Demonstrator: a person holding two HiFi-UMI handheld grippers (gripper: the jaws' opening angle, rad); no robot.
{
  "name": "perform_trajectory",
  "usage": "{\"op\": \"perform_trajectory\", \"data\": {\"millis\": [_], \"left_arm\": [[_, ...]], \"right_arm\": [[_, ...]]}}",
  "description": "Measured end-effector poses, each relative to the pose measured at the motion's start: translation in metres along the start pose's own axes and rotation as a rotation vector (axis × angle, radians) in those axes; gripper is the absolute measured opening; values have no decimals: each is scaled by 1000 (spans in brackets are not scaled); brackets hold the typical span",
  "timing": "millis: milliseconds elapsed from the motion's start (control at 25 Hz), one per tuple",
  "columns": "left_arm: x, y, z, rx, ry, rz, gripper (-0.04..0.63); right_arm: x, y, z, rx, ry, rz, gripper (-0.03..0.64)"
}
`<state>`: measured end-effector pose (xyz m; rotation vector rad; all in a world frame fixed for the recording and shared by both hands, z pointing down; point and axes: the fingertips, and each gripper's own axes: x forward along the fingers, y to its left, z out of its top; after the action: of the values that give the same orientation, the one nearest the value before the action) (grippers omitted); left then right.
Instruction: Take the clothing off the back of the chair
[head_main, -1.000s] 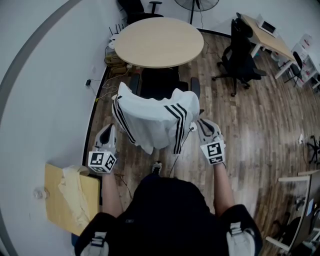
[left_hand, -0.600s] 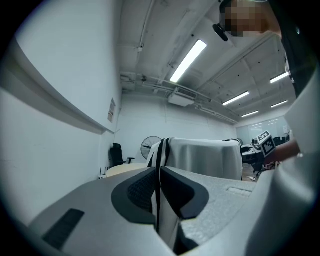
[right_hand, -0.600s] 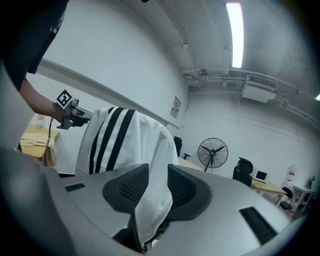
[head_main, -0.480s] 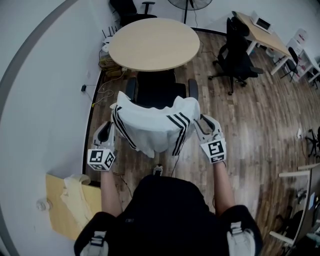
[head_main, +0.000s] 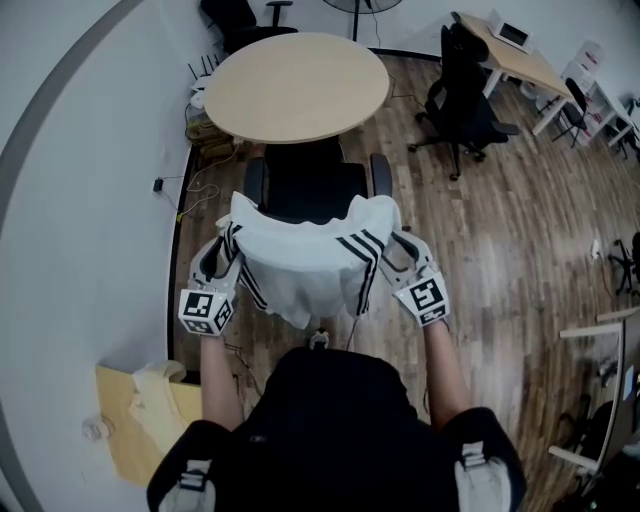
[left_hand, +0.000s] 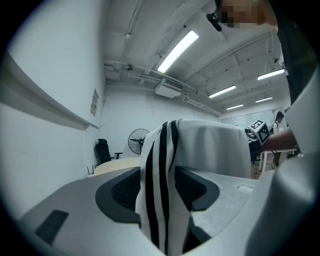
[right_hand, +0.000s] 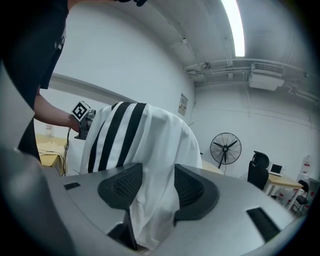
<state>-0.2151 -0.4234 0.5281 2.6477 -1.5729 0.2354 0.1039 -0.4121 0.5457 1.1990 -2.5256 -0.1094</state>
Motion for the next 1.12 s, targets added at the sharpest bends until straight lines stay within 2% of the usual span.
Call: {"op": "perform_trajectory", "data": {"millis": [200,320,520,840,1120], "left_arm": [[14,-5,3,34,13,-72,198],[17,-10,2,39,14,-120,180],[17,-13,5,24,-5,-162,17],[12,-2,11,-33,-61,-156,11],[10,2,12,-27,-88,-161,11]], "right_arm": [[3,-4,5,-12,-9,-30,174],[5,-4,10,-8,-25,-37,122],[10,-1,16,-10,-46,-59,0],[2,-15,10,13,-43,-140,-3],[-2,-23,11,20,-44,-221,-3]]}}
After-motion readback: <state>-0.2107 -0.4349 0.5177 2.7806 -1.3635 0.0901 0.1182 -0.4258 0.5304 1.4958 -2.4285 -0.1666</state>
